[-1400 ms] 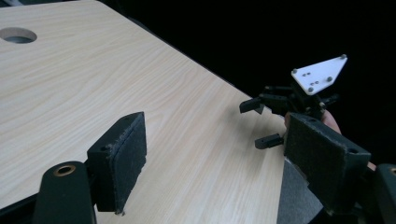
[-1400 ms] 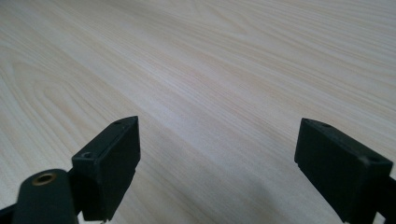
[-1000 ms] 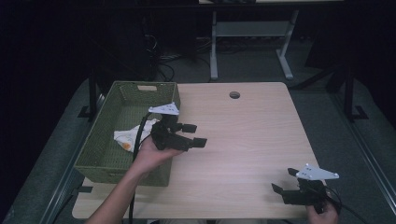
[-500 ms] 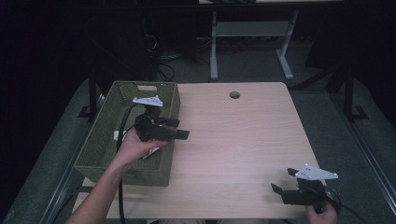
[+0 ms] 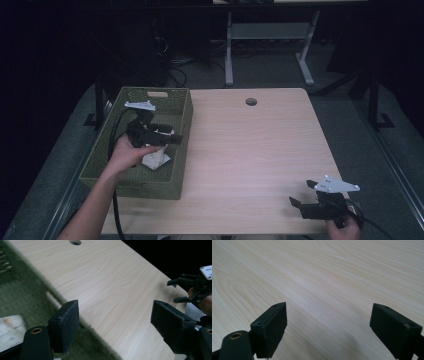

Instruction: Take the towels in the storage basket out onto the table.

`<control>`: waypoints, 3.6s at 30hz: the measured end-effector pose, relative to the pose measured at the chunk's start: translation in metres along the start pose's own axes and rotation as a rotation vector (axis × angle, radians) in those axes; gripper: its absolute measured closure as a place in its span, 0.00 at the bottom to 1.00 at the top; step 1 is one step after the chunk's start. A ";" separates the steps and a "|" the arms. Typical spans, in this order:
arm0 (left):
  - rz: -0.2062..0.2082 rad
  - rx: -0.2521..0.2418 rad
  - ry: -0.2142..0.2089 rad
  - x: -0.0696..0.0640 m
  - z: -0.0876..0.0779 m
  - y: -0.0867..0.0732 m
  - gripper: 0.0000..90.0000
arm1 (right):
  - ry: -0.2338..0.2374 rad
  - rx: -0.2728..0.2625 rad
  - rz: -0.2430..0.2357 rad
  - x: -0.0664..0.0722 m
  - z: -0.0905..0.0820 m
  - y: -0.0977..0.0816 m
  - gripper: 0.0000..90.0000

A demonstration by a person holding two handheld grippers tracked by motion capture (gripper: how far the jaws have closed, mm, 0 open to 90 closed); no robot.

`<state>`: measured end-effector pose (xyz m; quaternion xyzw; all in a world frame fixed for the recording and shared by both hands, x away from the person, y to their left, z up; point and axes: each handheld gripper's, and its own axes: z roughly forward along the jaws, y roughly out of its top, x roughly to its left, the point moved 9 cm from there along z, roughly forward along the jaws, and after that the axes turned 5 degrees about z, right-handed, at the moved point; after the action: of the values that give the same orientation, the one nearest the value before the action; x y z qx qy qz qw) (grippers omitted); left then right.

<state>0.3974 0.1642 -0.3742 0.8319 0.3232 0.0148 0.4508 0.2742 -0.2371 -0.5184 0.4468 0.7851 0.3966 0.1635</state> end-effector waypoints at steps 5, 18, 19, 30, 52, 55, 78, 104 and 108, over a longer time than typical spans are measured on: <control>-0.011 0.011 0.030 0.015 -0.008 -0.006 0.25 | -0.002 -0.001 0.003 -0.001 -0.001 0.000 0.16; -0.115 0.056 0.137 0.065 -0.016 -0.032 0.25 | -0.001 0.001 0.000 -0.001 0.000 0.000 0.16; -0.117 0.061 0.146 0.068 -0.017 -0.034 0.25 | 0.000 0.001 -0.001 -0.001 0.000 0.000 0.16; -0.205 0.160 0.247 0.106 -0.009 -0.054 0.25 | 0.001 0.006 0.001 -0.003 0.000 -0.001 0.16; -0.288 0.458 0.395 0.138 0.005 -0.100 0.26 | 0.012 0.005 -0.015 -0.002 -0.003 -0.002 0.16; -0.288 0.516 0.392 0.136 0.011 -0.107 0.25 | 0.012 0.005 -0.015 -0.002 -0.003 -0.002 0.16; -0.260 0.677 0.451 0.137 0.020 -0.120 0.53 | 0.009 -0.006 -0.014 -0.003 -0.007 -0.002 0.16; -0.253 0.660 0.453 0.135 0.014 -0.116 0.87 | 0.009 -0.007 -0.005 -0.005 -0.008 -0.003 0.16; -0.256 0.636 0.441 0.134 0.011 -0.114 0.88 | 0.007 -0.008 -0.001 -0.004 -0.008 -0.003 0.16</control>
<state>0.4466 0.2732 -0.5035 0.8598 0.5014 0.0358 0.0893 0.2703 -0.2454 -0.5158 0.4443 0.7844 0.4011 0.1626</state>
